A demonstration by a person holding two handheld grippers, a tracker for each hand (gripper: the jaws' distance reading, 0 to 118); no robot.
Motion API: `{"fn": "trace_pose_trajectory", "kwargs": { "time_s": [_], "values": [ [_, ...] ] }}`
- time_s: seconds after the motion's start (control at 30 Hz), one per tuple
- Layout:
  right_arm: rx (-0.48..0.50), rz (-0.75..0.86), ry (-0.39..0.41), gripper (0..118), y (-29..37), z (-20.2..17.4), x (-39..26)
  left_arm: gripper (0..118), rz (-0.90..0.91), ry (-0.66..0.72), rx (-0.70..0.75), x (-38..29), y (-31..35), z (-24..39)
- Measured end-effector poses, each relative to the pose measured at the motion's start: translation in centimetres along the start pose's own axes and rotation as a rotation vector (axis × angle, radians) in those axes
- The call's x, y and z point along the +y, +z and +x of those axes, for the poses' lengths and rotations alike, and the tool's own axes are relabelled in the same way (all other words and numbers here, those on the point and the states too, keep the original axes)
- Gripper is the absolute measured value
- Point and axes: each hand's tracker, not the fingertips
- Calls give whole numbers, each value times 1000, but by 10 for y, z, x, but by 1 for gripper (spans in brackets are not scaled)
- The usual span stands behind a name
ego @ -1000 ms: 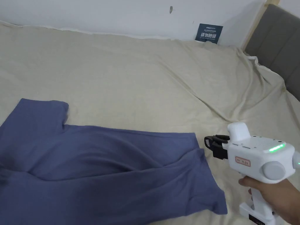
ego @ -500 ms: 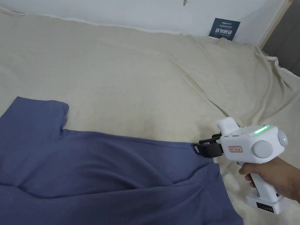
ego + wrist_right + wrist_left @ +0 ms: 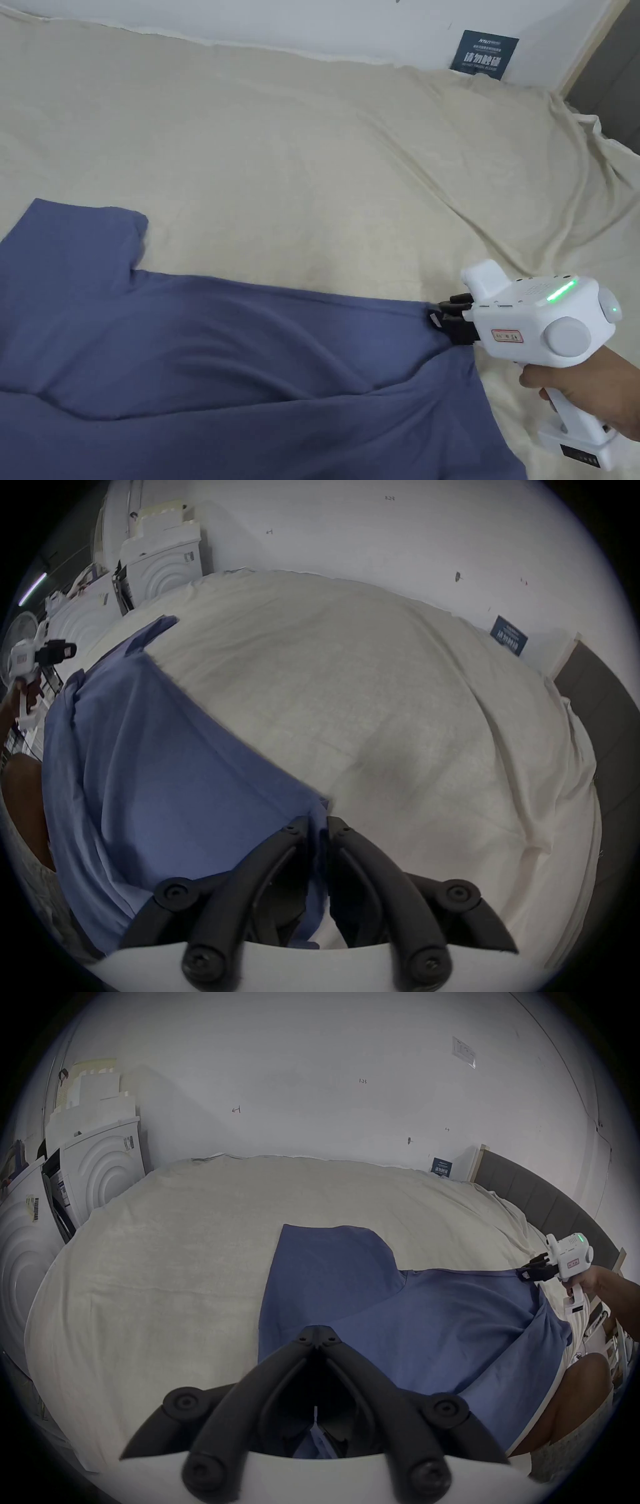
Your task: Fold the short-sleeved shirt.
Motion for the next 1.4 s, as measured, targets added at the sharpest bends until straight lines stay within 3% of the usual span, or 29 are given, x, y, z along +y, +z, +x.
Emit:
{"fn": "trace_pose_trajectory", "kwargs": {
  "time_s": [0.3, 0.47, 0.63, 0.67, 0.73, 0.77, 1.07, 1.27, 1.3, 1.33, 1.37, 1.4],
  "values": [
    [33, 118, 36, 5, 41, -26, 7, 0, -3, 17, 47, 14, -7, -38],
    [55, 146, 7, 5, 47, -39, 13, 0, -46, -18, 68, 28, -34, -65],
    [56, 126, 11, 5, 43, -51, 17, 0, -94, -15, -6, 45, -73, -79],
    [49, 125, 10, 5, 43, -54, 17, 17, -93, -41, -1, 46, -79, -79],
    [54, 119, 2, 5, 43, -50, 18, 68, -137, -42, -26, 52, -95, -79],
    [54, 118, -2, 5, 43, -51, 19, 76, -177, -8, -60, 54, -105, -81],
    [47, 111, -10, 5, 43, -47, 24, 76, -279, 4, -68, 63, -159, -70],
    [36, 106, -13, 5, 39, -44, 22, 73, -286, 0, -37, 65, -156, -55],
    [32, 111, -15, 5, 39, -43, 22, 66, -270, 2, -49, 65, -152, -54],
    [31, 112, -19, 5, 39, -43, 22, 51, -260, 3, -56, 65, -149, -52],
    [29, 112, -25, 5, 39, -43, 22, 19, -258, -23, -29, 65, -148, -48],
    [31, 111, -30, 5, 38, -42, 22, 4, -254, -54, 2, 64, -145, -44]
  ]
}}
